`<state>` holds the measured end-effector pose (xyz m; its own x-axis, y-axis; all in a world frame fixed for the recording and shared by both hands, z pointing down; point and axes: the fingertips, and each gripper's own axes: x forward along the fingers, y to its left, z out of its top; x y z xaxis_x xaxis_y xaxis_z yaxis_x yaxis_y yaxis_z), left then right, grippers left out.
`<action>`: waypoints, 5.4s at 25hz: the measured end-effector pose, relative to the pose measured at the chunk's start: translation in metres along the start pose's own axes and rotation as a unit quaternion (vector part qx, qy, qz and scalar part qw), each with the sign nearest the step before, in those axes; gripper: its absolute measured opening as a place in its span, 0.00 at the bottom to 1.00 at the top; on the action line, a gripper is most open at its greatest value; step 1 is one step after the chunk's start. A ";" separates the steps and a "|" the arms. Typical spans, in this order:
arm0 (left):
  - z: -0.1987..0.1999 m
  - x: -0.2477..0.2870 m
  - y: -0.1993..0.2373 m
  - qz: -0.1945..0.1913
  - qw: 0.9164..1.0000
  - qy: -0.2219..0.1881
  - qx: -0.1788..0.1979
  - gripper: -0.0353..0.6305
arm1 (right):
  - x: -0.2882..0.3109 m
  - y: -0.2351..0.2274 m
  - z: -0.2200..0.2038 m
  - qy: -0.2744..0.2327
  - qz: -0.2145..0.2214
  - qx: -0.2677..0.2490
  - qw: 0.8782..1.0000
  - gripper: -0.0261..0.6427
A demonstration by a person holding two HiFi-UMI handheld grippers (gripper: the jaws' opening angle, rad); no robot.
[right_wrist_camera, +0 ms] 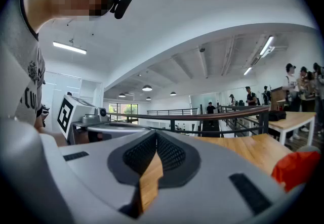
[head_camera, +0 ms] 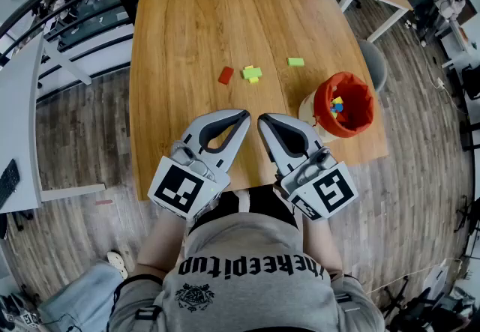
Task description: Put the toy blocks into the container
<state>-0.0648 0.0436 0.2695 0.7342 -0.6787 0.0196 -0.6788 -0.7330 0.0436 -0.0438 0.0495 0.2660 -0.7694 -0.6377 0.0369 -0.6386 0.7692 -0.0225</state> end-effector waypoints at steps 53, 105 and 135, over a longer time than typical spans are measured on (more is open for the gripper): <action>-0.080 0.107 0.071 0.028 0.994 0.102 -0.008 0.08 | 0.028 -0.118 -0.016 0.011 -0.016 0.065 0.998 0.06; -0.276 0.186 0.154 -0.026 0.932 0.356 0.068 0.33 | 0.038 -0.153 -0.044 0.047 -0.030 0.105 0.993 0.06; -0.267 0.186 0.168 0.032 0.938 0.336 0.076 0.08 | 0.032 -0.150 -0.039 0.037 -0.034 0.097 0.994 0.06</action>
<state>-0.0378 -0.1938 0.5470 0.5008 -0.5772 0.6450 -0.6783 -0.7246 -0.1218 0.0279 -0.0847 0.3091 -0.7257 -0.6777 0.1189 -0.6855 0.6974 -0.2091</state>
